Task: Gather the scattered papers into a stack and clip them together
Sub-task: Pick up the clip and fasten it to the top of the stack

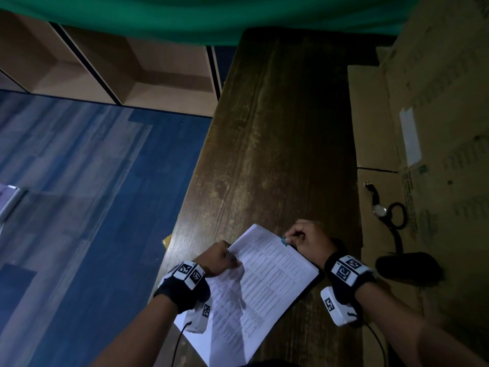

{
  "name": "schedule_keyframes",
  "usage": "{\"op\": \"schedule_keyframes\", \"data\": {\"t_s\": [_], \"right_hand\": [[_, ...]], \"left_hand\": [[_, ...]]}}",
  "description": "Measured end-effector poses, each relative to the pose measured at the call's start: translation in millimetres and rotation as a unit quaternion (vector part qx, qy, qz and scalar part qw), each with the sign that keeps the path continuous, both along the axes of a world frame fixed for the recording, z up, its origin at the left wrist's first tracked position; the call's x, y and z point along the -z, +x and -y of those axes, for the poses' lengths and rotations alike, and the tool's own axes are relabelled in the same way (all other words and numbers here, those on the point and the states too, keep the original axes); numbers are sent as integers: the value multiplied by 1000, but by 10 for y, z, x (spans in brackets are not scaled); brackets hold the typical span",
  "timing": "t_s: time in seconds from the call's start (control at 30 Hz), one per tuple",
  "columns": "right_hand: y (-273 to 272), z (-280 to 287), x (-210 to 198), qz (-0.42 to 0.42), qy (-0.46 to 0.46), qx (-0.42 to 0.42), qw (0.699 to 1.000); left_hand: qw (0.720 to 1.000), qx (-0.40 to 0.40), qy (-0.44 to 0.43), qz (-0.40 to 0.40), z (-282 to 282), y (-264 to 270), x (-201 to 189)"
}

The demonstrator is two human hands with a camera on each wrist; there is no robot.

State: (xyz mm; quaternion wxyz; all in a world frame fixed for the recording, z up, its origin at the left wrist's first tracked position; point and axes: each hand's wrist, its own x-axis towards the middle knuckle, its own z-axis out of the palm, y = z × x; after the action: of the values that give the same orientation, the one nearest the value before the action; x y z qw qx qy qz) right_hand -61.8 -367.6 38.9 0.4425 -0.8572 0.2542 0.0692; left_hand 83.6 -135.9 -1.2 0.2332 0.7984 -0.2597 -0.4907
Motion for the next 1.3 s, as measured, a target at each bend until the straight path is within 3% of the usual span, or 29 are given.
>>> {"op": "schedule_keyframes", "data": {"t_s": [0.3,0.63,0.77,0.87,1.1,1.3], "right_hand": [[51,25,-40,24,-32,-27,999],[67,28,-61,0,39,-37,999],[58,57,-42,-30,138,-41,989],[20,40,0,-56,250,26,966],[-40,-135,95,-84,140,21,986],[98,-310,1,-56,30,-63,996]], "left_hand": [[1000,3,-22,19,-31,22,13],[998,-10,-51,25,-59,8,16],[998,-29,-46,14,-93,19,14],[998,-49,-39,13,-106,31,-11],[987,-127,-77,-54,-61,-13,-115],[945,-274,-176,-40,137,-74,-262]]}}
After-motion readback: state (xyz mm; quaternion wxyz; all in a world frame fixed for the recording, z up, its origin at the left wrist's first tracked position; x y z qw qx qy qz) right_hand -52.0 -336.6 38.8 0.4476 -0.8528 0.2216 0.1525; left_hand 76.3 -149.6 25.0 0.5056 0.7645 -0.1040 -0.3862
